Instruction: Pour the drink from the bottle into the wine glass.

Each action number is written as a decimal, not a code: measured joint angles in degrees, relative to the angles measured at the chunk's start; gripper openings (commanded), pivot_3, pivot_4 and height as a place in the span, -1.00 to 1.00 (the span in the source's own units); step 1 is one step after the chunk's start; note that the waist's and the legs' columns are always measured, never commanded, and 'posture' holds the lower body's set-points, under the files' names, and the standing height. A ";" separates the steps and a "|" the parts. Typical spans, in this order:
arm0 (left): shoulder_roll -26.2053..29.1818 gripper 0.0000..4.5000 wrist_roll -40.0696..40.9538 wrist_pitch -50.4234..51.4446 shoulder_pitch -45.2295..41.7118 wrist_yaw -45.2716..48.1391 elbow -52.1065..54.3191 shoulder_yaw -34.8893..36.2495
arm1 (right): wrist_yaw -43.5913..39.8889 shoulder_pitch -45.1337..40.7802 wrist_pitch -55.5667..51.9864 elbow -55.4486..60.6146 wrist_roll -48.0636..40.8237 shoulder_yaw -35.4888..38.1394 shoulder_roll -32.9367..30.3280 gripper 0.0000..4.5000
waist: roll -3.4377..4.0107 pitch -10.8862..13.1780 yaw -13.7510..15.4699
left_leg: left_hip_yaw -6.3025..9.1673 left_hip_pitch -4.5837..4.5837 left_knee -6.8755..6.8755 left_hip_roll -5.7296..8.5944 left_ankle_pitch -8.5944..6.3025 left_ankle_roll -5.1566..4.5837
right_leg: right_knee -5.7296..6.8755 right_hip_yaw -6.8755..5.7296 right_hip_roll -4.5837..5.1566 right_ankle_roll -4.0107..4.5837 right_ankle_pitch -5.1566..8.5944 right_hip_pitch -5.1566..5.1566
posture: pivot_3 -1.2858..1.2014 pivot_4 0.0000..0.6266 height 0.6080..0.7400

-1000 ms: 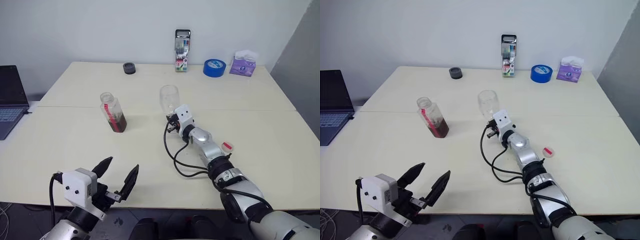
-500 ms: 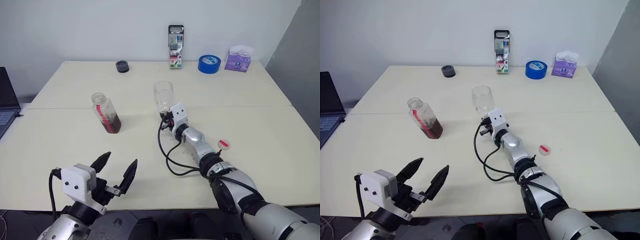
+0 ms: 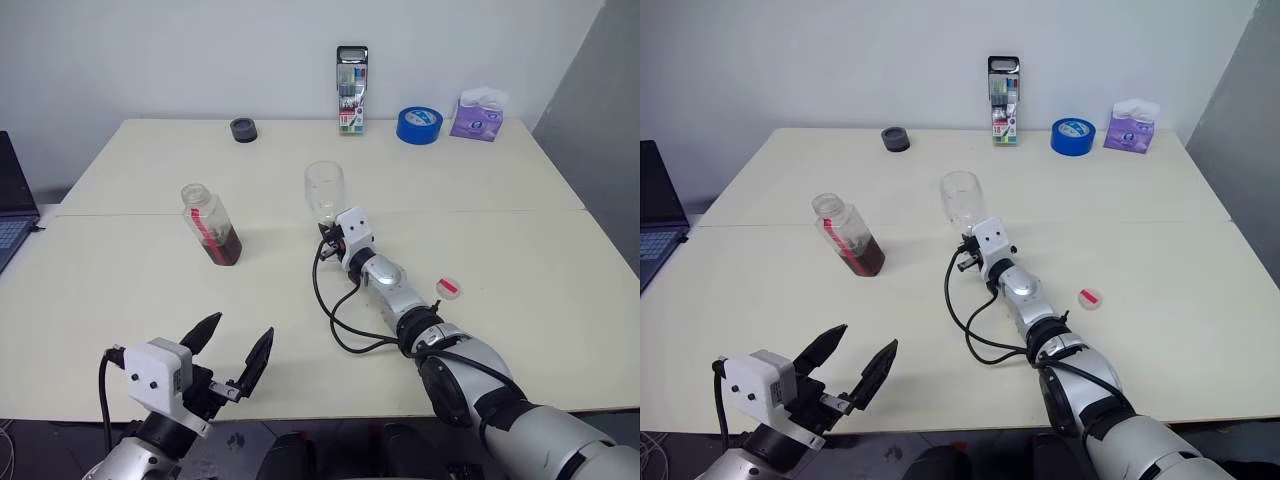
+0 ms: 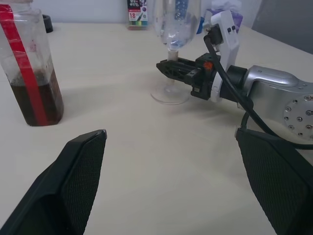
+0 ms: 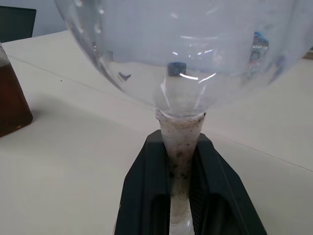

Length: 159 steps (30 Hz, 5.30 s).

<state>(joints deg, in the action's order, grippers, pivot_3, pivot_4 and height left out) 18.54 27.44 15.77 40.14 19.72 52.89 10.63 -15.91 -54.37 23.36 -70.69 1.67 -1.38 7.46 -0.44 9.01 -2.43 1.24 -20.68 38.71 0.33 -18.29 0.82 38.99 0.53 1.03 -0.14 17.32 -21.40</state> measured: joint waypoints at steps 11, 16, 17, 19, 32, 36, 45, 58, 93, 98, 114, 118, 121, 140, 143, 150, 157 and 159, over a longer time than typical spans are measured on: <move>0.26 1.00 -0.05 0.74 -0.90 -0.59 0.13 -0.01 | -0.26 1.79 -0.56 -1.49 -0.01 0.20 -0.08 0.10 | -0.04 0.42 0.03 | 0.00 -0.23 0.00 0.01 0.00 0.00 | -0.01 -0.01 0.02 0.00 0.00 -0.22 | 0.03 -0.52 1.00; 0.34 1.00 0.15 1.83 -2.54 -1.61 0.66 -0.04 | -0.38 1.72 -0.46 -1.44 0.03 0.12 -0.23 0.85 | -0.05 0.42 0.05 | -0.01 -0.24 -0.07 0.00 0.00 0.00 | -0.02 -0.01 0.02 0.00 0.00 -0.25 | 0.03 -0.52 1.00; 0.35 1.00 0.17 2.17 -2.66 -1.69 0.77 -0.04 | -0.37 1.73 -0.46 -1.44 0.03 0.12 -0.33 0.99 | -0.05 0.42 0.05 | -0.01 -0.24 -0.07 0.00 0.00 0.00 | -0.02 -0.01 0.02 0.00 0.00 -0.25 | 0.03 -0.52 1.00; 0.35 1.00 0.18 2.83 -2.84 -1.92 0.80 -0.07 | -0.44 1.73 -0.46 -1.42 0.01 0.14 -0.56 0.99 | -0.05 0.43 0.04 | -0.01 -0.24 -0.07 0.00 0.00 0.00 | -0.02 -0.01 0.02 0.00 0.00 -0.25 | 0.03 -0.52 1.00; -2.32 1.00 -0.59 3.42 -4.18 -5.99 0.14 2.41 | -19.22 19.53 -12.06 30.82 -5.47 -1.00 -13.17 0.99 | -0.10 0.60 0.96 | 0.00 -0.38 -0.22 0.02 -0.01 0.00 | -0.25 -0.05 0.07 -0.06 0.03 -0.27 | 0.03 -0.52 1.00; -4.38 1.00 -2.63 2.13 -6.84 -8.26 -4.65 3.97 | -25.43 26.87 -25.81 51.53 -9.14 -2.19 -20.68 0.99 | -0.13 0.64 0.58 | -0.02 -0.33 -0.50 0.02 0.01 0.03 | -0.24 -0.02 0.05 -0.07 0.03 -0.36 | 0.03 -0.52 1.00; -5.11 1.00 -7.96 -1.25 -19.60 -14.04 -19.67 7.20 | -41.80 28.82 -49.18 81.21 -25.55 -4.40 -34.41 0.99 | 0.30 0.87 1.00 | 0.02 -1.19 -0.61 0.05 0.14 0.27 | -0.48 -0.14 0.03 -0.21 0.16 -1.08 | 0.03 -0.52 1.00; 0.00 1.00 -8.39 -2.53 -35.63 -8.56 -34.79 7.60 | -43.77 26.97 -57.45 88.42 -34.41 -4.67 -35.70 0.99 | -0.37 0.79 1.05 | 0.10 -1.26 -0.03 0.09 0.09 0.19 | -0.03 -0.19 0.13 -0.22 0.12 -1.12 | 0.03 -0.52 1.00; 4.41 1.00 -13.71 -14.21 -63.39 3.51 -72.92 3.56 | -38.58 26.18 -58.83 90.81 -34.50 -4.71 -34.44 0.99 | -0.46 0.76 1.04 | 0.27 -1.26 0.21 0.10 0.16 0.32 | 0.02 -0.40 0.14 -0.22 0.10 -0.97 | 0.03 -0.52 1.00; 4.41 0.82 -14.69 -18.03 -66.14 4.09 -79.47 3.31 | -38.07 26.17 -58.83 90.82 -34.50 -4.72 -34.32 1.00 | -0.47 0.75 1.06 | 0.27 -1.26 0.22 0.10 0.16 0.33 | 0.02 -0.40 0.15 -0.22 0.10 -0.97 | 0.03 -0.52 1.00; 5.67 -0.26 -15.36 -19.29 -65.39 4.78 -79.27 3.16 | -34.17 27.00 -56.90 90.85 -33.25 -4.55 -34.08 1.00 | -0.48 0.75 0.92 | 0.27 -1.27 0.24 0.10 0.17 0.33 | 0.08 -0.39 0.14 -0.22 0.10 -1.00 | 0.03 -0.52 1.00; 10.10 -0.26 -17.44 -16.56 -67.05 5.68 -75.31 1.81 | -30.32 27.05 -53.78 90.85 -30.77 -3.62 -33.20 1.00 | -0.53 0.76 0.96 | 0.29 -1.30 0.25 0.11 0.17 0.34 | 0.07 -0.41 0.15 -0.22 0.09 -1.01 | 0.03 -0.52 1.00; 13.95 -0.26 -20.13 -15.74 -71.80 7.63 -73.90 -1.19 | -28.33 27.01 -50.41 90.54 -28.78 -2.40 -32.67 1.00 | -0.55 0.75 1.22 | 0.31 -1.33 0.26 0.14 0.17 0.34 | 0.05 -0.44 0.15 -0.22 0.09 -1.00 | 0.03 -0.52 1.00; 19.89 -0.26 -38.92 -27.65 -95.14 17.07 -87.98 -19.62 | -24.84 25.44 -45.49 84.01 -25.34 -2.15 -29.35 1.00 | -0.56 0.75 0.74 | 0.19 -1.54 0.28 0.16 0.19 0.36 | 0.12 -0.37 0.13 -0.22 0.09 -1.30 | 0.03 -0.52 1.00; 20.61 -0.26 -43.08 -32.85 -99.44 16.75 -93.34 -22.07 | -24.48 25.75 -45.47 84.03 -25.19 -2.19 -29.12 1.00 | -0.59 0.73 0.76 | 0.17 -2.00 0.45 0.19 0.23 0.40 | 0.39 -0.33 0.15 -0.23 0.09 -1.80 | 0.03 -0.52 1.00; 20.65 -0.26 -49.90 -42.52 -104.59 14.24 -101.33 -26.42 | -23.69 26.71 -45.47 84.28 -25.00 -2.25 -28.70 1.00 | -0.59 0.73 0.65 | 0.09 -2.29 1.12 0.19 0.23 0.41 | 0.90 -0.24 0.15 -0.24 0.10 -2.05 | 0.03 -0.52 1.00; 20.65 -0.26 -55.20 -47.89 -108.99 11.11 -106.56 -29.27 | -22.86 26.85 -45.47 84.91 -25.00 -2.28 -28.51 1.00 | -0.60 0.74 0.69 | 0.11 -2.28 1.21 0.19 0.22 0.39 | 1.10 -0.27 0.14 -0.24 0.10 -2.08 | 0.03 -0.52 1.00; 20.65 -0.26 -56.50 -48.85 -110.25 10.31 -107.83 -29.95 | -22.77 26.85 -45.47 84.94 -25.00 -2.28 -28.48 1.00 | -0.60 0.74 0.69 | 0.11 -2.28 1.21 0.20 0.22 0.40 | 1.09 -0.27 0.14 -0.24 0.10 -2.09 | 0.03 -0.52 1.00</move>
<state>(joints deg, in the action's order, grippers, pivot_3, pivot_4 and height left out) 39.20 -29.06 -33.08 -70.11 30.03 -54.94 -19.32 -38.68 -27.53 -22.11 14.25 -23.33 -3.66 -21.02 -1.04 9.74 -1.74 1.35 -22.96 39.91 0.53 -18.07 1.21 40.08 0.26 1.17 -0.38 17.42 -23.49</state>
